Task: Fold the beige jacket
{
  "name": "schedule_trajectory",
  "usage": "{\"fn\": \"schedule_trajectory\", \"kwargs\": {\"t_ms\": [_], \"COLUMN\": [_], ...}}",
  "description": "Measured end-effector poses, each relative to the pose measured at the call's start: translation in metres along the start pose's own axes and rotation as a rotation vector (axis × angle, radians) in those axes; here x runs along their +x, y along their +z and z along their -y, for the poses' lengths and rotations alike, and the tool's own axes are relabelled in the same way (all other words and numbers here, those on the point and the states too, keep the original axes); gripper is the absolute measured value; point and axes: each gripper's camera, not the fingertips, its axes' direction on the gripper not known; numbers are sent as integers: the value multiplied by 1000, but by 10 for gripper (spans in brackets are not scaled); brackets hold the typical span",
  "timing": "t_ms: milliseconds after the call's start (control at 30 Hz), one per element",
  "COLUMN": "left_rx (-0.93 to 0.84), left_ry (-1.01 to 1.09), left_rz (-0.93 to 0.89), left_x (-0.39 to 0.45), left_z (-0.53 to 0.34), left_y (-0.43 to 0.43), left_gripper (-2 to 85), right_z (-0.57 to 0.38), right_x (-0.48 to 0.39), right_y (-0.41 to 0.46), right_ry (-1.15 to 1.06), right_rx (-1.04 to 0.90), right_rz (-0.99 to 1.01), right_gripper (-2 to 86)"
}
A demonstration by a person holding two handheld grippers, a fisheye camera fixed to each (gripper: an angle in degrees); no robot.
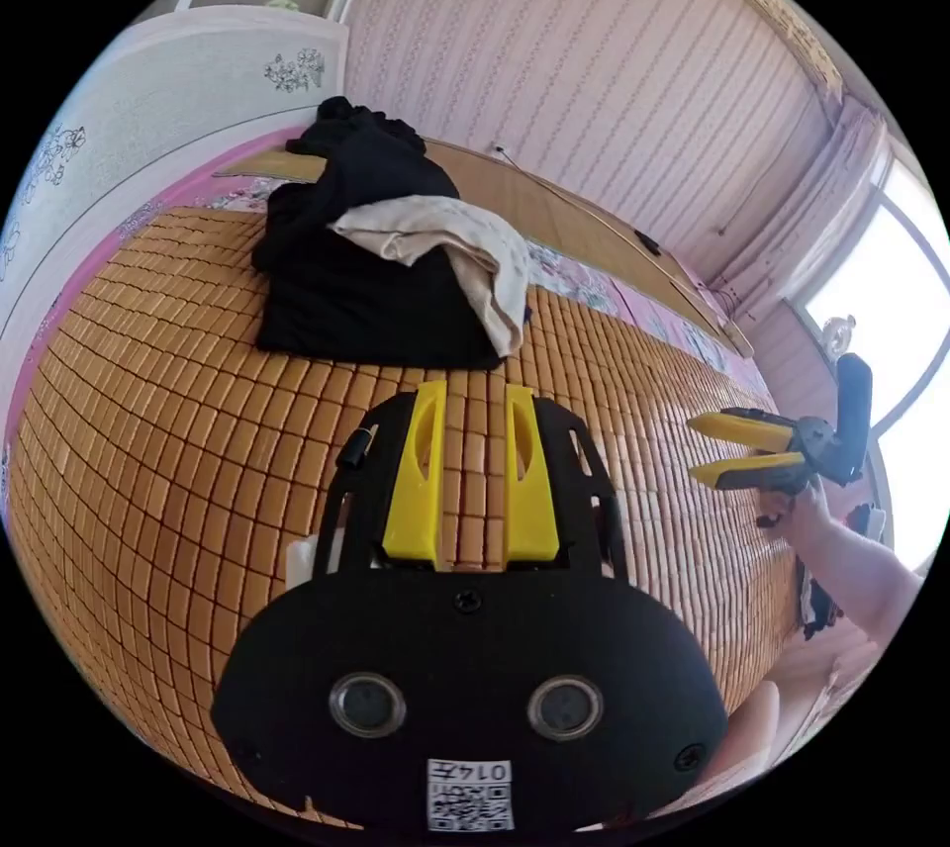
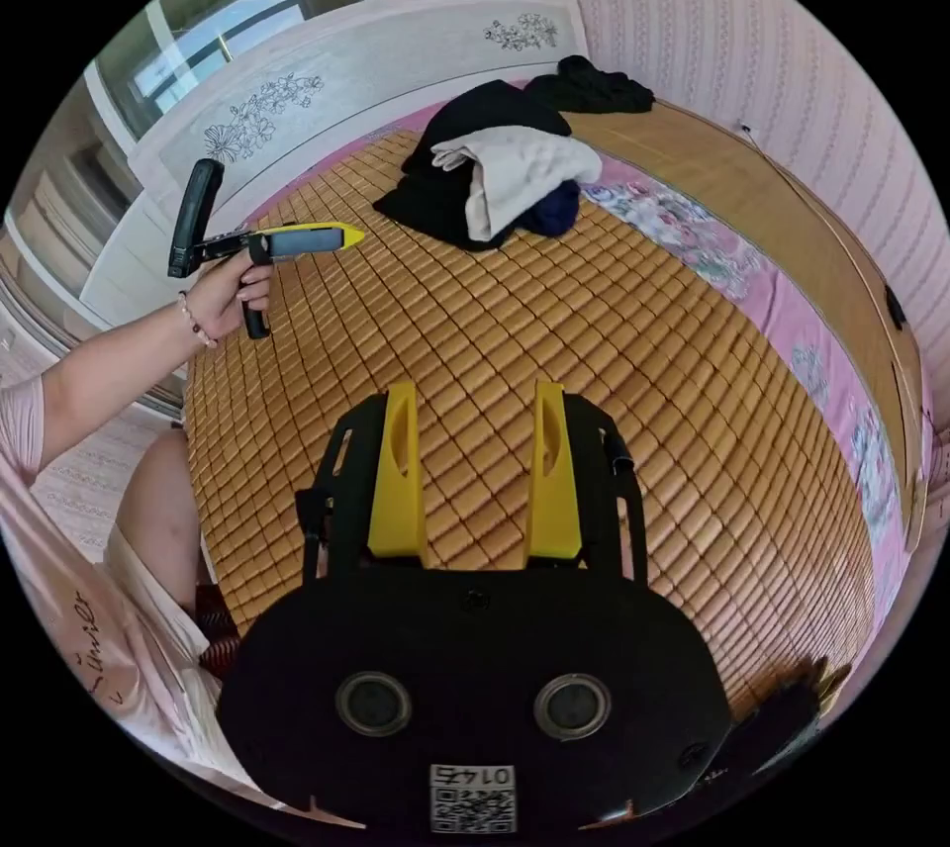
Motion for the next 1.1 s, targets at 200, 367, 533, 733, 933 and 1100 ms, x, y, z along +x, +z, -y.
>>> {"fn": "schedule_trajectory", "kwargs": {"t_ms": [200,367,533,733,933,1100], "left_rx": [28,-48,-93,-17,78,-3], "left_ry": [64,-54,-98,-40,140,438], "left_rz": [223,254,242,208,-3,-22], "left_x": [-2,-31,-35,-26,11,70], "left_z": [81,121,117,116,96,-8], "left_y": [23,49,61,5,-103,-185], "left_gripper": [113,114,4,-9,-10,-9], "right_z": [117,163,158,132,68,-39], "right_x": [-17,1,43,35,35,-29], "right_y": [81,121,137,93,13,-18], "right_ry": [83,181,353,91,124,65], "right_rx": [65,53,25,105,264,241], "right_rz": [-168,-172,-5,104,317,269], "right_gripper": [169,125,32,-2,-6,-6]}}
